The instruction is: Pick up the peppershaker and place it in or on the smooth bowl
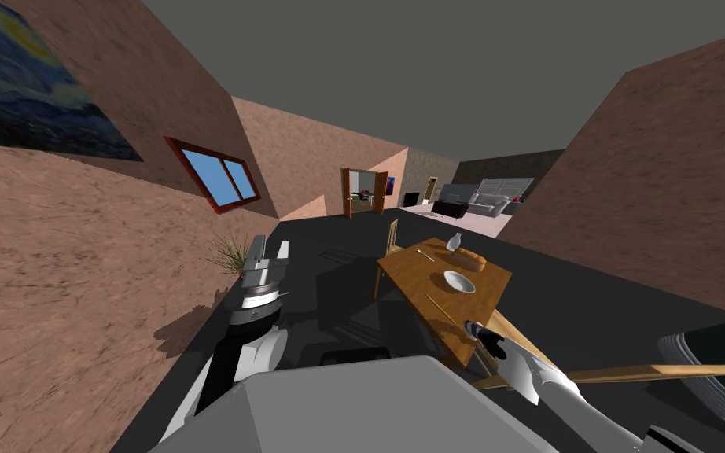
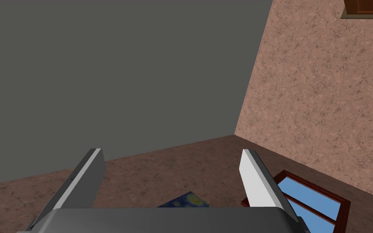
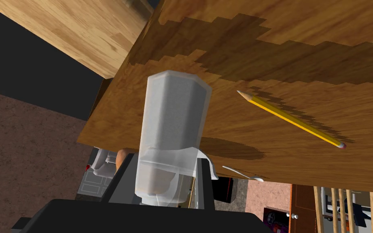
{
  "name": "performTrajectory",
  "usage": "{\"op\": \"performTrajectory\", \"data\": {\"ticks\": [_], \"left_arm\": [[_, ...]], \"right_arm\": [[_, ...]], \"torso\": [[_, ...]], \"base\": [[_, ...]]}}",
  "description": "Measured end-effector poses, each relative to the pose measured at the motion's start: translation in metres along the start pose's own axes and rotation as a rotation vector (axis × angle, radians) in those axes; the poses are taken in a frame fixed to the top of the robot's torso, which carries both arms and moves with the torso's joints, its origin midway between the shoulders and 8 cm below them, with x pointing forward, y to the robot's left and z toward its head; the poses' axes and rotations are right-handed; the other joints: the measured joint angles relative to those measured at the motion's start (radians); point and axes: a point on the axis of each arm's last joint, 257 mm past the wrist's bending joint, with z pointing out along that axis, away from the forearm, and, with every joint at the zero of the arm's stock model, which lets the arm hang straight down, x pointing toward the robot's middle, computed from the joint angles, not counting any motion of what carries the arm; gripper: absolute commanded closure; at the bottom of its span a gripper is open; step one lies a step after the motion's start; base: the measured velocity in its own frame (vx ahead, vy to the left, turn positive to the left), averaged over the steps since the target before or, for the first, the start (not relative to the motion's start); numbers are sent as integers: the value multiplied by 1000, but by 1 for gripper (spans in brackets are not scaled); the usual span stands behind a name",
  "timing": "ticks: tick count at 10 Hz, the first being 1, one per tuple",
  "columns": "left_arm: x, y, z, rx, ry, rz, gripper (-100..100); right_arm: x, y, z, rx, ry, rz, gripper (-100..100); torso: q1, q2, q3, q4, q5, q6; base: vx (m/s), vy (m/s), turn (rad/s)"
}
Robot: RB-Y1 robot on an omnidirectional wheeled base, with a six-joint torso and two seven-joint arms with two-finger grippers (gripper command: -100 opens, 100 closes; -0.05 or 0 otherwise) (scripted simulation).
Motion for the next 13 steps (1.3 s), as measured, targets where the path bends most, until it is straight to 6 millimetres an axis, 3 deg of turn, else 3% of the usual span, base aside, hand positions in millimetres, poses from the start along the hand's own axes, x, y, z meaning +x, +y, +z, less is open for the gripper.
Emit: {"op": "performTrajectory", "data": {"ticks": [6,8,13], "left_arm": [[0,0,0,0,0,0,0],[0,0,0,0,0,0,0],[0,0,0,0,0,0,0]], "right_arm": [[-31,-47,-9,45,-18,28,100],[-39,-55,-14,49,-22,40,100],[-59,-93,-25,88,-30,107,100]], "torso": [[-3,-6,-3,-1,-2,-1],[-4,-6,-3,-1,-3,0],[-10,-10,-5,-1,-4,-1]], "base": [[-1,-2,124],[25,-21,117],[62,-87,136]]}}
